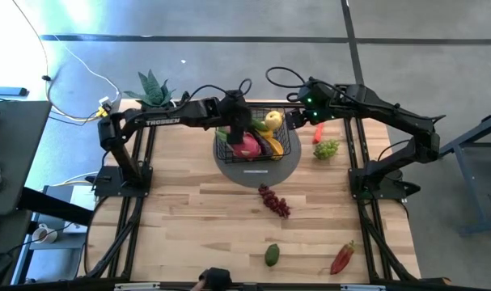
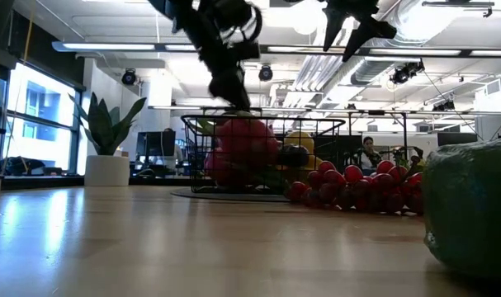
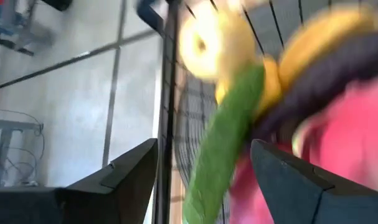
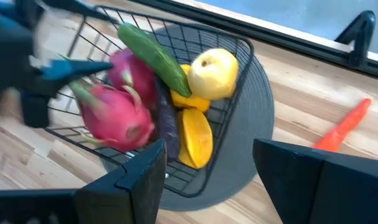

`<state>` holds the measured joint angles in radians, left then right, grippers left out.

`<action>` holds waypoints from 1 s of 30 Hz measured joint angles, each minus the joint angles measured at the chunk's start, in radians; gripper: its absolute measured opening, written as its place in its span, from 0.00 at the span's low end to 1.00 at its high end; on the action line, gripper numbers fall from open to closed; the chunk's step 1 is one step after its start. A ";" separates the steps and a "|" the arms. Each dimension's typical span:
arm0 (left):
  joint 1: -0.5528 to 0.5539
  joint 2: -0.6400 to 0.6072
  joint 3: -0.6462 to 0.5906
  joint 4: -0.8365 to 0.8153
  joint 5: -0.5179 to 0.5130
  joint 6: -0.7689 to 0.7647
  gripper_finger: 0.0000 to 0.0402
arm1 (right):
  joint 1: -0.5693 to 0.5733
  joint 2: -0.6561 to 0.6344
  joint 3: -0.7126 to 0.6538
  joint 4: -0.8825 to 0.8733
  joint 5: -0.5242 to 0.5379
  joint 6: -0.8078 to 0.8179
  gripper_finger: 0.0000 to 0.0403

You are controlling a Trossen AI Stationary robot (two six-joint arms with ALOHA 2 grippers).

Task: Build produce basket
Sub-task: Put the chili pepper into the wire basket

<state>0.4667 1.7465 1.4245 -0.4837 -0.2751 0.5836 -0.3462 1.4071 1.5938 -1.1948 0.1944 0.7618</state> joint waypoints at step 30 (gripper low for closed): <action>-0.088 -0.425 -0.026 -0.457 0.058 -0.528 0.60 | -0.180 0.000 -0.206 -0.223 0.113 0.180 0.55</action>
<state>0.3790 1.3218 1.3983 -0.9408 -0.2176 0.0556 -0.5258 1.4075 1.3878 -1.4174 0.3078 0.9422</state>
